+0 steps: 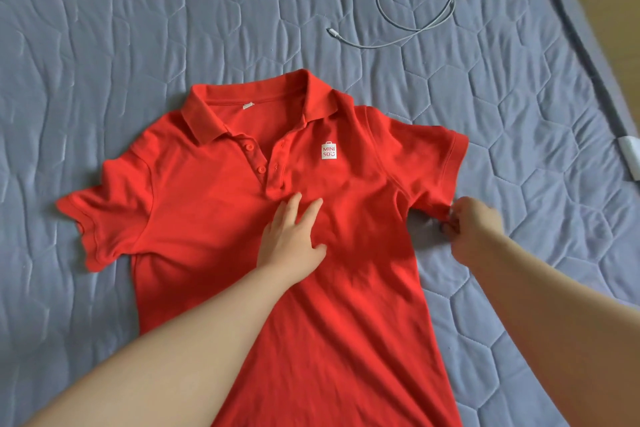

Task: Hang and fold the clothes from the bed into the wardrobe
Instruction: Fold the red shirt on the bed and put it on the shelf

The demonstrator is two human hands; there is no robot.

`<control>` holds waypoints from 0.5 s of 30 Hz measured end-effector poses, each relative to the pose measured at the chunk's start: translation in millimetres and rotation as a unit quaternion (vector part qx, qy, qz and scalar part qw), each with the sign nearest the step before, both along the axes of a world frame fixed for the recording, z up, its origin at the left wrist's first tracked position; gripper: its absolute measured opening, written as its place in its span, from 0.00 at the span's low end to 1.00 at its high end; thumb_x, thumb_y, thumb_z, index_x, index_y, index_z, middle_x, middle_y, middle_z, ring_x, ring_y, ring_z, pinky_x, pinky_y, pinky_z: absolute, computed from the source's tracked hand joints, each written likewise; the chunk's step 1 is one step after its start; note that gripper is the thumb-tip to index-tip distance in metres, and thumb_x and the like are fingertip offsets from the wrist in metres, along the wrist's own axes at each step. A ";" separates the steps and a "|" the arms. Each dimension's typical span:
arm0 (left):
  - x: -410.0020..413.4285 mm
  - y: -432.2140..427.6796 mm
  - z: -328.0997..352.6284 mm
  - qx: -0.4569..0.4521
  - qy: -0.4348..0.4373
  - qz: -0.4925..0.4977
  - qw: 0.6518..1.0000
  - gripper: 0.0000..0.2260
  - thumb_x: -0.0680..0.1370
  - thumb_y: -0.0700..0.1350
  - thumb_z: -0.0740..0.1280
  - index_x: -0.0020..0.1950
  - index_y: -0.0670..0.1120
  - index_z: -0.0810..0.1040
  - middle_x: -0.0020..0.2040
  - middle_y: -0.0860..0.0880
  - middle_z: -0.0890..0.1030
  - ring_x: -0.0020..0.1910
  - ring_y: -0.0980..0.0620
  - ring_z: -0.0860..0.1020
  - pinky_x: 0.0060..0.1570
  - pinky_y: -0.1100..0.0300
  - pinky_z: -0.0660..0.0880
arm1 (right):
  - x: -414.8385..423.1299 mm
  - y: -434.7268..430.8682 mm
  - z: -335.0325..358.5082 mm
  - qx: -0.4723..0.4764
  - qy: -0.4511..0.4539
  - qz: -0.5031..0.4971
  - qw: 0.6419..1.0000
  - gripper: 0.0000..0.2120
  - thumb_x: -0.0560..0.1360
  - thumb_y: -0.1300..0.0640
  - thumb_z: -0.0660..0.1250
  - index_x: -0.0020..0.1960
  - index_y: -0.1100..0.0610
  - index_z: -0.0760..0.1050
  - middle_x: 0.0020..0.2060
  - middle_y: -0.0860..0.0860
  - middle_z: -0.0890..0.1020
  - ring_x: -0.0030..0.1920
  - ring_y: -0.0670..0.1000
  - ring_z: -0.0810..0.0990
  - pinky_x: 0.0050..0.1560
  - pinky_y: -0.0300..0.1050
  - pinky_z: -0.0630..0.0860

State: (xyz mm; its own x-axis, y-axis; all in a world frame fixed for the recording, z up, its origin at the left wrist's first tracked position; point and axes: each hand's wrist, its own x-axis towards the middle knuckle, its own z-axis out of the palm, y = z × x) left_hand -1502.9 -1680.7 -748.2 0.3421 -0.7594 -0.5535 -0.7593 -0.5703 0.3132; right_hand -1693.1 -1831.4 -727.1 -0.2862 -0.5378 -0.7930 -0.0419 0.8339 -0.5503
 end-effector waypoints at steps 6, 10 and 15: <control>-3.1 -3.7 -8.3 0.054 -0.013 -0.037 0.998 0.34 0.75 0.54 0.63 0.75 0.60 0.46 0.77 0.53 0.41 0.76 0.46 0.42 0.72 0.48 0.52 | 27.9 8.9 -3.7 0.141 -0.124 -0.053 0.981 0.26 0.69 0.38 0.68 0.55 0.55 0.67 0.41 0.52 0.74 0.39 0.49 0.76 0.44 0.42 0.73; -0.6 -2.5 -9.7 0.031 0.025 -0.016 0.999 0.34 0.74 0.54 0.64 0.75 0.60 0.49 0.77 0.54 0.44 0.76 0.49 0.44 0.71 0.51 0.52 | 38.1 7.5 0.4 0.140 -0.117 -0.073 0.981 0.10 0.74 0.53 0.66 0.37 0.54 0.68 0.30 0.49 0.69 0.26 0.45 0.70 0.26 0.36 0.69; 13.2 -0.8 0.0 -0.074 0.148 0.148 0.975 0.33 0.74 0.49 0.67 0.75 0.58 0.54 0.75 0.51 0.57 0.72 0.53 0.60 0.63 0.63 0.59 | 62.9 5.3 17.2 -0.246 0.085 0.053 0.964 0.09 0.70 0.68 0.61 0.41 0.55 0.68 0.34 0.49 0.73 0.35 0.49 0.71 0.34 0.38 0.70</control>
State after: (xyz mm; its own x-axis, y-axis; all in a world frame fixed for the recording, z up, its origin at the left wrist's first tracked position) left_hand -1489.7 -1681.4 -748.2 0.4006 -0.7302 -0.5535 -0.4313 -0.6833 0.5892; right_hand -1630.2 -1826.1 -710.0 -0.3131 -0.8704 -0.3800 -0.2367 0.4590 -0.8563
